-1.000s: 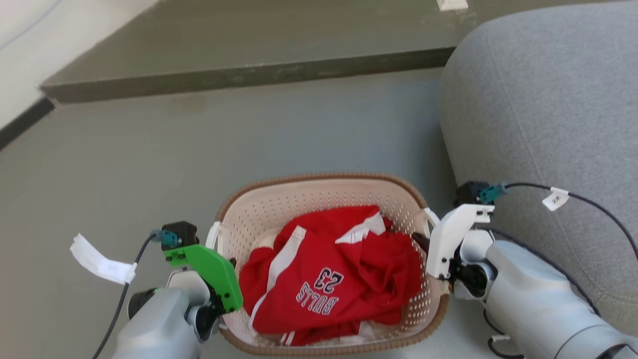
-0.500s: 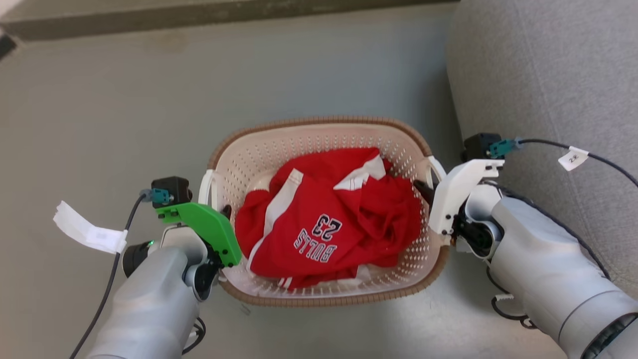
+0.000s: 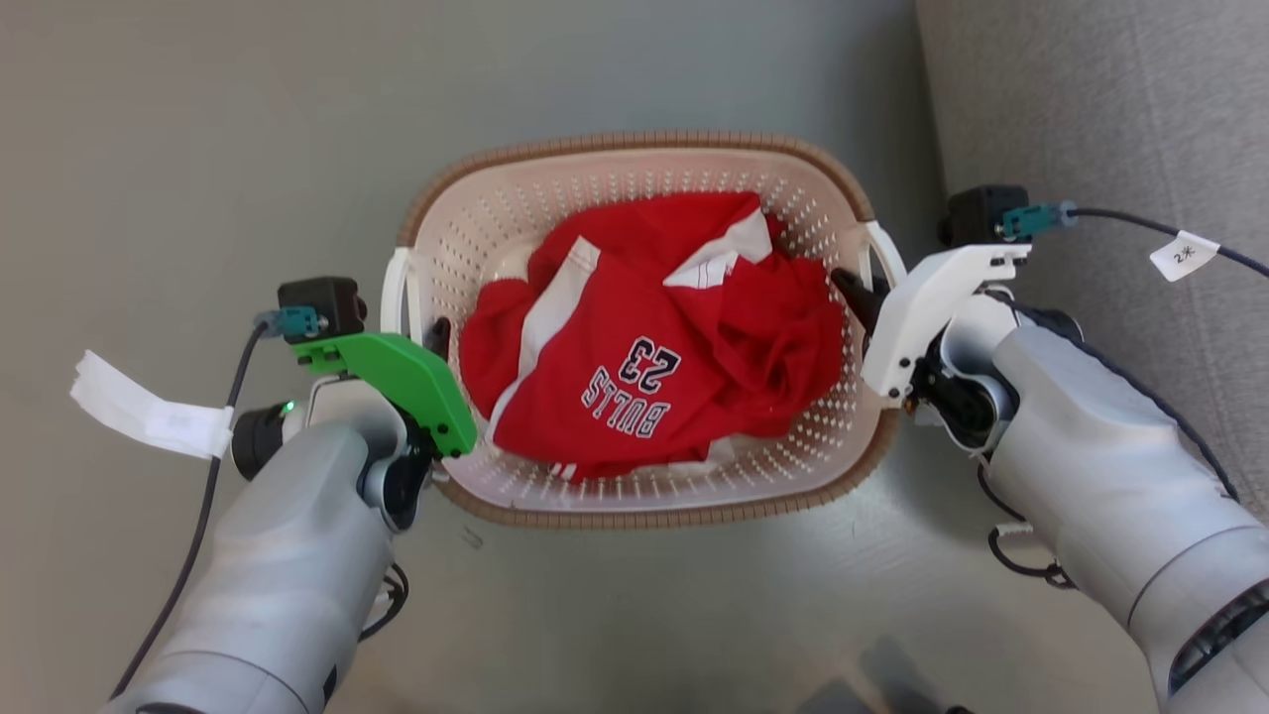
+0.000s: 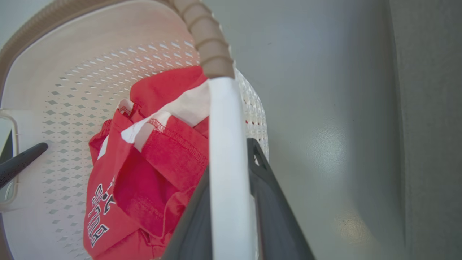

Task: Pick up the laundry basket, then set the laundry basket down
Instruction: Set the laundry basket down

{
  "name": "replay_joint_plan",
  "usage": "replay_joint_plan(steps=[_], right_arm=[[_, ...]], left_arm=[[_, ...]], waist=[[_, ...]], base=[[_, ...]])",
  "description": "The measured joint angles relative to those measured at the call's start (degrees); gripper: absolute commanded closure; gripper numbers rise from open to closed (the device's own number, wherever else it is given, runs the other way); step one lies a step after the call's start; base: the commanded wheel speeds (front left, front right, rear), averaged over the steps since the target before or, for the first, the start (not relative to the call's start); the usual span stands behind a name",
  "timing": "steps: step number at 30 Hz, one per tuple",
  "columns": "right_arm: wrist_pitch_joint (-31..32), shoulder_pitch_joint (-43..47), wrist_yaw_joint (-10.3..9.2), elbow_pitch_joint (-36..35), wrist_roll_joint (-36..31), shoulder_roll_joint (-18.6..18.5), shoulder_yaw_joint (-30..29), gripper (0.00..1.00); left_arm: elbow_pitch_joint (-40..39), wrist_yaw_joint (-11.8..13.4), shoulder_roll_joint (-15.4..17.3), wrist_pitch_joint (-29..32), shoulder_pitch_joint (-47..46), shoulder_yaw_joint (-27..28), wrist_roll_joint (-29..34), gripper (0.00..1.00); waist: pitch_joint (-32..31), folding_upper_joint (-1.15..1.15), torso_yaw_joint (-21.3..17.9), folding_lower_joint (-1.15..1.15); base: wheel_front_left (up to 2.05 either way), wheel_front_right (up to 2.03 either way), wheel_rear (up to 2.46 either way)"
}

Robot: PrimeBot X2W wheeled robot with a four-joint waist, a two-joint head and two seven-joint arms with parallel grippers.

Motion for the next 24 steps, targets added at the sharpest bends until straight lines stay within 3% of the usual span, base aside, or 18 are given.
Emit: replay_joint_plan(steps=[24], right_arm=[[-6.81,-7.94,0.05,-1.65,-0.73,-2.03,1.1,1.0]], left_arm=[[-0.66,0.52,0.11,-5.7,-8.88,0.19,-0.05,1.0]], waist=[[16.62,0.0,1.3,0.01]], base=[[0.0,0.0,0.0]])
